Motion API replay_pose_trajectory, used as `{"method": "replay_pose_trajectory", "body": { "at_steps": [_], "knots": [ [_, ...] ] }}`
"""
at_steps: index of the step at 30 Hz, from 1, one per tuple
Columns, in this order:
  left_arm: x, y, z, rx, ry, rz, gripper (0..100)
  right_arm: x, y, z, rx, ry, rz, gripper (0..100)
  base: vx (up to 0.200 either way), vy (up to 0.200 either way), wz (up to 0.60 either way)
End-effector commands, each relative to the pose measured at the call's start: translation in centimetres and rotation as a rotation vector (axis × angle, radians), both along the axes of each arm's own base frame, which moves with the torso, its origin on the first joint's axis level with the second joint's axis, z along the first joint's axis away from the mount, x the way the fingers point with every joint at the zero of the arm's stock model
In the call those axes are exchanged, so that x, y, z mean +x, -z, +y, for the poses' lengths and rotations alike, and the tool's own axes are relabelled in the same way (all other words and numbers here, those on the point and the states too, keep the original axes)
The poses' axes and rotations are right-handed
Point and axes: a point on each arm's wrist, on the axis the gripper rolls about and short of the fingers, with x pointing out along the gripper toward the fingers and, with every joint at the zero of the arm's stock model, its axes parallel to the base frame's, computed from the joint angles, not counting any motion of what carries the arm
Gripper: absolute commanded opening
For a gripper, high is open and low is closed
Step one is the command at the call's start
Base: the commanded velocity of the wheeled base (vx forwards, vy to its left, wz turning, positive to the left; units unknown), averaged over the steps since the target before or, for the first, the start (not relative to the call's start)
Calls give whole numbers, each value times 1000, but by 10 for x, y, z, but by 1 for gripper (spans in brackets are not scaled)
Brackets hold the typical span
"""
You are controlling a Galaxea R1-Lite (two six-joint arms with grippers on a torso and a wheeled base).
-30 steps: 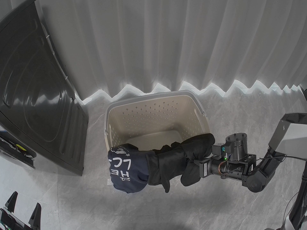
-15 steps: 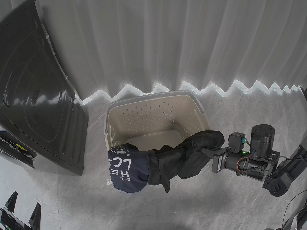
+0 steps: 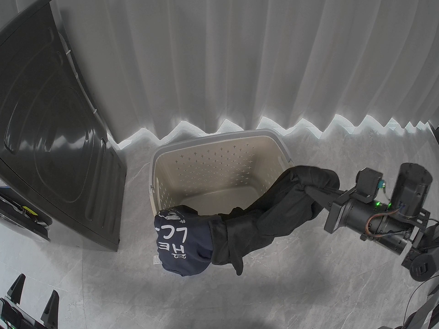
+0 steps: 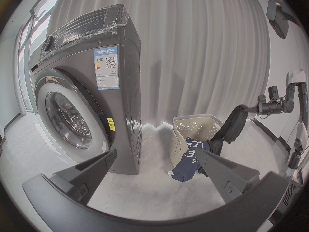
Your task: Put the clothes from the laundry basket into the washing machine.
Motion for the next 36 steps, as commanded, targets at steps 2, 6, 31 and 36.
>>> {"method": "replay_pose_trajectory", "body": {
  "at_steps": [2, 6, 31, 36],
  "knots": [
    [0, 5, 0, 3, 2, -1, 100, -33, -60, -12, 95, -23, -224, 0, 0, 0, 0],
    [0, 5, 0, 4, 2, -1, 100, -50, -71, -19, 98, -20, -228, 0, 0, 0, 0],
    [0, 5, 0, 3, 2, -1, 100, -41, -50, -11, 72, -26, -122, 0, -120, 0, 0],
    [0, 5, 0, 1, 2, -1, 100, -40, -49, -10, 70, -26, -120, 0, 0, 0, 0]
  ]
}}
